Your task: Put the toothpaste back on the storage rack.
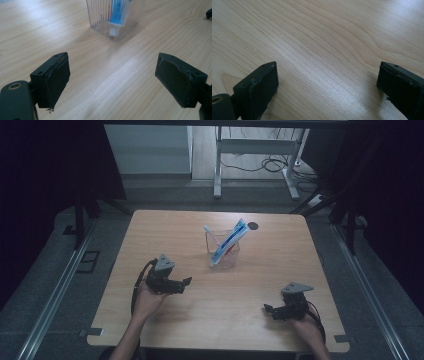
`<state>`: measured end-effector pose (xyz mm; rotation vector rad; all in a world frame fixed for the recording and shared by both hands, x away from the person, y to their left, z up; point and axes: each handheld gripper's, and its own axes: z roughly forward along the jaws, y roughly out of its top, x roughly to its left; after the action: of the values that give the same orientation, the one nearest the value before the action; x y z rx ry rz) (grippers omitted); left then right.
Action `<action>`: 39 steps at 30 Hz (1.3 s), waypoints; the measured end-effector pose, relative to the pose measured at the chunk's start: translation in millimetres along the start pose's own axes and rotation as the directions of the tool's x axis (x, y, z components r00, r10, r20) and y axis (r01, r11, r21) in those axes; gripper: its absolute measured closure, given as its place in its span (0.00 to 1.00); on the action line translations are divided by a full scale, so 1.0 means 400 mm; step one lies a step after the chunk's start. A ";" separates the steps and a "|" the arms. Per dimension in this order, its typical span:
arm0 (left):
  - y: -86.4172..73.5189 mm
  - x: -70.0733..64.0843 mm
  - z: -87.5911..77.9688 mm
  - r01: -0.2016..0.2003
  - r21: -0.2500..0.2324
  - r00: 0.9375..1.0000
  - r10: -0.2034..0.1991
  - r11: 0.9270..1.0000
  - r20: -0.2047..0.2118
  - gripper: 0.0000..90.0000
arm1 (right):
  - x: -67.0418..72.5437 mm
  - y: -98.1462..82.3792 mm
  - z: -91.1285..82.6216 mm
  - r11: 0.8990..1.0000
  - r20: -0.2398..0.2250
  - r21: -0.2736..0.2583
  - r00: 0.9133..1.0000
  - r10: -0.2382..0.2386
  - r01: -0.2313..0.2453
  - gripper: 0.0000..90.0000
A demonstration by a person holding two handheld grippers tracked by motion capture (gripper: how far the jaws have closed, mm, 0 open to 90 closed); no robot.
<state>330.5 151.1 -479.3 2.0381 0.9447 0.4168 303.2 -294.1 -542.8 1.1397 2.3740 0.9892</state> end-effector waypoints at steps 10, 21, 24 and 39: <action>-0.074 -0.001 -0.007 0.022 0.022 1.000 -0.022 1.000 -0.008 0.14 | 0.000 0.000 0.000 1.000 0.000 0.000 1.000 0.000 0.000 0.04; -0.134 -0.012 0.011 0.032 0.061 0.999 -0.032 0.998 -0.007 0.14 | -0.001 0.000 0.000 1.000 0.000 -0.002 1.000 -0.004 0.004 0.04; -0.145 -0.015 0.019 0.028 0.079 1.000 -0.028 0.997 -0.003 0.14 | -0.001 0.000 0.000 1.000 0.000 -0.002 1.000 -0.004 0.004 0.04; -0.165 -0.037 0.053 0.010 0.156 1.000 -0.010 0.988 -0.001 0.14 | -0.001 0.000 0.000 1.000 0.001 -0.002 1.000 -0.004 0.004 0.04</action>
<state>301.9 152.8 -544.0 2.1736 1.0150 0.3472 303.5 -294.2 -542.9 1.1337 2.3733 0.9895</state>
